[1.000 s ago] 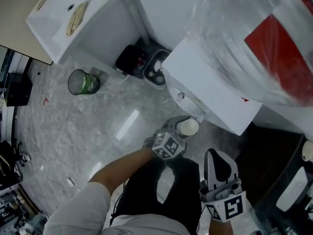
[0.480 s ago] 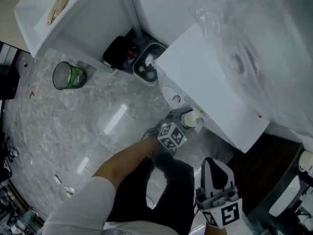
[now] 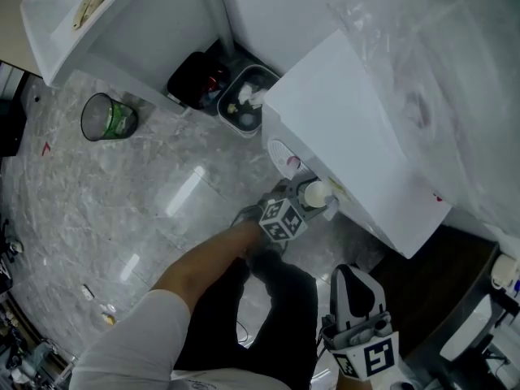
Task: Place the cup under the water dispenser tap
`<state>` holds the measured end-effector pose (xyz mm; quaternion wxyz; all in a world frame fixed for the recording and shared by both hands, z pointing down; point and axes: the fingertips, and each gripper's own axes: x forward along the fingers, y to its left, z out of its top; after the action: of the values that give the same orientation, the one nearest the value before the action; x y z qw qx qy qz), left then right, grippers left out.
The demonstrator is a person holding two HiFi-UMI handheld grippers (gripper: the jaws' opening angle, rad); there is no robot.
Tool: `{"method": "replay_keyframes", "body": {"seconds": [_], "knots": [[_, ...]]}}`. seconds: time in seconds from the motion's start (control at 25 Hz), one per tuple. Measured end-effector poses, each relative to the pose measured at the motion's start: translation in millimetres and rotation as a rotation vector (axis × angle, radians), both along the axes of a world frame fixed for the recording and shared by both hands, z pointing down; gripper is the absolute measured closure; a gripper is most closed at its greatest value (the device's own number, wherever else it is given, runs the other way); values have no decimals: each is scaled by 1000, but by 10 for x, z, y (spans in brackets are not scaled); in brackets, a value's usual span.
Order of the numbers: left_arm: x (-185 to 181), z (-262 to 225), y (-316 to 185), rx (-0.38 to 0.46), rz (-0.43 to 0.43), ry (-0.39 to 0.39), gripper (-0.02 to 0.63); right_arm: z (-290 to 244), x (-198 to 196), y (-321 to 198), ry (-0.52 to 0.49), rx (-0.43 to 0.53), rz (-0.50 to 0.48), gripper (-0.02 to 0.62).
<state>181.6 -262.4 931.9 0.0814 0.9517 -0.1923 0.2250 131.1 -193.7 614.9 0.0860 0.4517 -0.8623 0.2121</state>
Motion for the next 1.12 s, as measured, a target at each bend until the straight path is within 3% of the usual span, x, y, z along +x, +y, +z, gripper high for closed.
{"method": "replay_keyframes", "body": {"seconds": [0.2, 0.76, 0.96, 1.12], "knots": [[1, 2, 35, -10, 38, -28, 269, -46, -84, 70, -9, -28, -39, 580], [-352, -470, 148, -55, -12, -29, 244, -436, -385, 179, -33, -85, -113, 580], [-512, -1029, 470, -79, 10, -34, 244, -750, -440, 234, -18, -85, -84, 580], [-701, -1791, 761, -100, 29, -7, 245, -1041, -455, 290, 9, -78, -45, 580]]}}
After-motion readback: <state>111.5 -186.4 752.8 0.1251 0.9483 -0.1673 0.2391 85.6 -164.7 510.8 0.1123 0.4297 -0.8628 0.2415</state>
